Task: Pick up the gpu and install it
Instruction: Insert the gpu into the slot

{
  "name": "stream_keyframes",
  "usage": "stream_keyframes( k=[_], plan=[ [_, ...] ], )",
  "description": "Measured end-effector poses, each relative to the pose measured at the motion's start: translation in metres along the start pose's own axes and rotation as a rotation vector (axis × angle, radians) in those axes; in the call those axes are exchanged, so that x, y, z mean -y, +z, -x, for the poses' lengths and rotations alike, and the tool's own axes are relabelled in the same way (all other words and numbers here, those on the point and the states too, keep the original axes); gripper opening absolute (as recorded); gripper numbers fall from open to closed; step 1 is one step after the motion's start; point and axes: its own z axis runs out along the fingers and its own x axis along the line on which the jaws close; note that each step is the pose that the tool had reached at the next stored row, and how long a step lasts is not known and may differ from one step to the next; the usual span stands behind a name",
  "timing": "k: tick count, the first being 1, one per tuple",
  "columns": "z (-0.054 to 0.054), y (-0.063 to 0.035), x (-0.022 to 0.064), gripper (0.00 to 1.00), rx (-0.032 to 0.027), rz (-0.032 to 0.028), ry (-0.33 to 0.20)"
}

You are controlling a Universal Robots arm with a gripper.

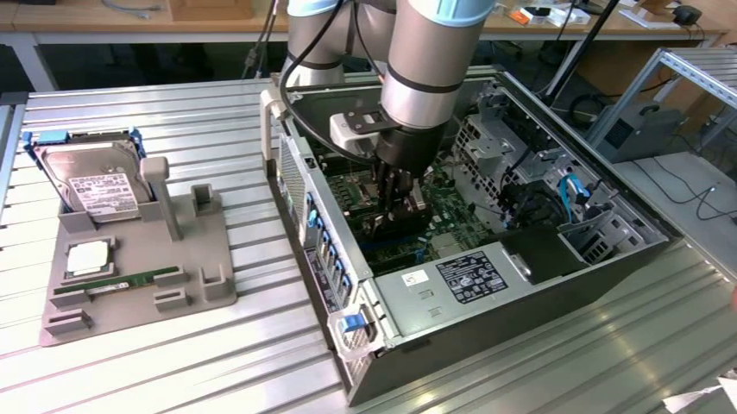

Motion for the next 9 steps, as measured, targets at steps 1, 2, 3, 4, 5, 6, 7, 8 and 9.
stream_keyframes(
  k=[1,2,3,4,5,6,7,8,9],
  plan=[
    [0.0,0.0001,0.0,0.26,0.0,0.0,0.0],
    [0.0,0.0006,0.0,0.26,0.0002,0.0,0.0],
    [0.0,0.0012,0.0,0.26,0.0001,0.0,0.0],
    [0.0,0.0016,-0.0001,0.26,-0.0002,0.0001,0.0],
    [0.0,0.0022,-0.0001,0.26,-0.0002,0.0001,0.0],
    [0.0,0.0027,-0.0001,0.26,-0.0001,0.0,0.0],
    [0.0,0.0032,-0.0001,0.26,-0.0003,0.0,0.0],
    [0.0,0.0036,-0.0001,0.26,-0.0004,0.0001,0.0],
    [0.0,0.0038,-0.0002,0.26,-0.0004,0.0001,0.0]
  ],
)
